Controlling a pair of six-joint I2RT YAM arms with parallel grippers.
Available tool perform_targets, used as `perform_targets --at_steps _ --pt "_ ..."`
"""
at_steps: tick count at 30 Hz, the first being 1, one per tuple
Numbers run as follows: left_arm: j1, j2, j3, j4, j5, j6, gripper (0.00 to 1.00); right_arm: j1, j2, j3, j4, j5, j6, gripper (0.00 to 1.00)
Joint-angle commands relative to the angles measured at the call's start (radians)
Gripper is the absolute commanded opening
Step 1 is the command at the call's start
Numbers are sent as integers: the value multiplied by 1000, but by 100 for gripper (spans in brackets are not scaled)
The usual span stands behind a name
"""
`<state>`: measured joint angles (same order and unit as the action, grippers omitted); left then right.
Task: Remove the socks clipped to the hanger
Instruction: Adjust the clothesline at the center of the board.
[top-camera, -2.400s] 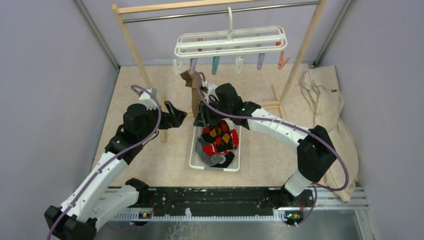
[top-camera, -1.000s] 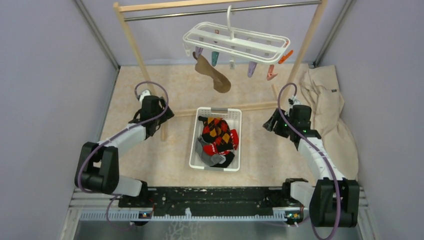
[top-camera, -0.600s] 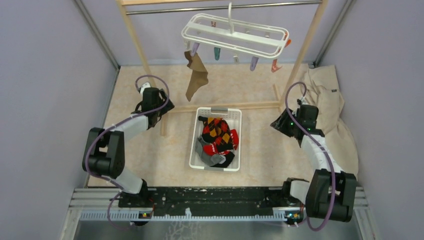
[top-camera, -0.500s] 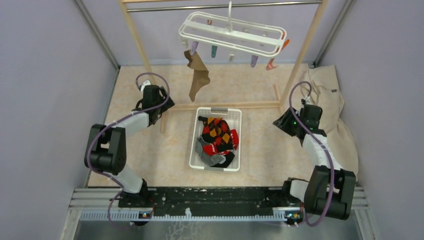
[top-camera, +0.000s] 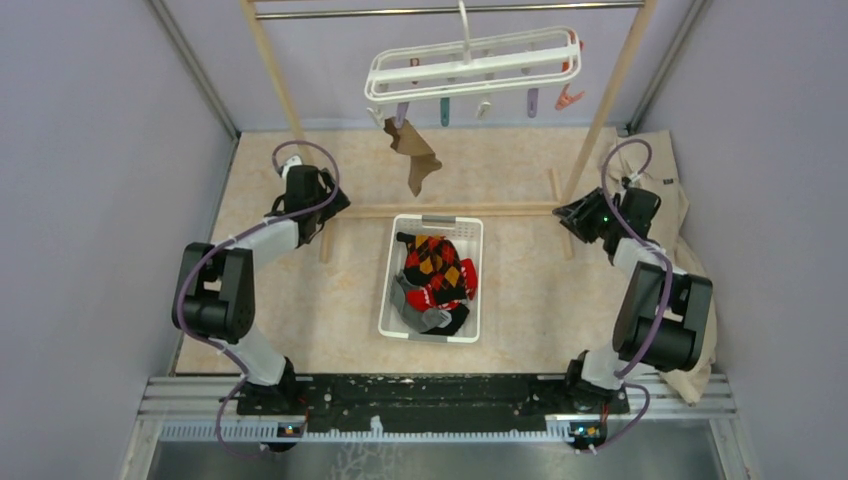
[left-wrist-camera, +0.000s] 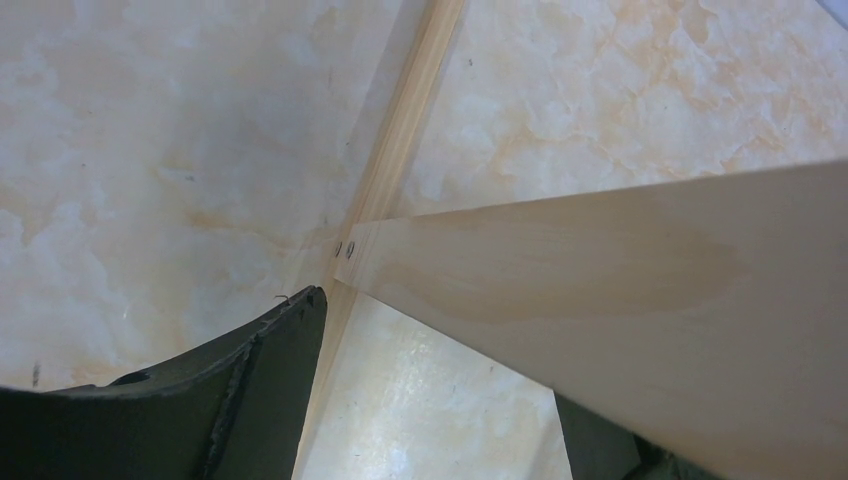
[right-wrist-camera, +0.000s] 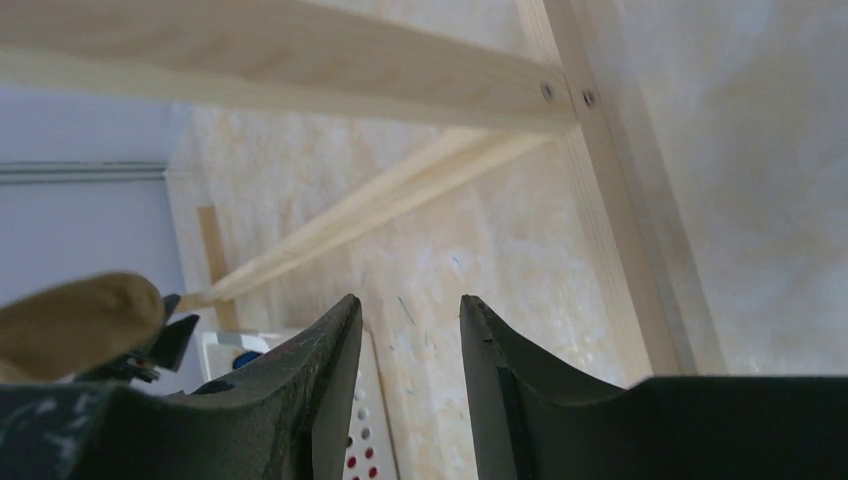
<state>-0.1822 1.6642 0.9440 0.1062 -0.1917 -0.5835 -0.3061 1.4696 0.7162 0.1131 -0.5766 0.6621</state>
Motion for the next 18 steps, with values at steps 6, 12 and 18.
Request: perform_targets --at_steps 6,12,18 --pt "20 36 63 21 29 2 85 -11 149 205 198 -51 111 41" --pt "40 72 102 16 38 2 85 -11 236 277 212 -40 137 39" --pt "59 108 134 19 54 -1 85 -11 302 346 211 -34 155 38"
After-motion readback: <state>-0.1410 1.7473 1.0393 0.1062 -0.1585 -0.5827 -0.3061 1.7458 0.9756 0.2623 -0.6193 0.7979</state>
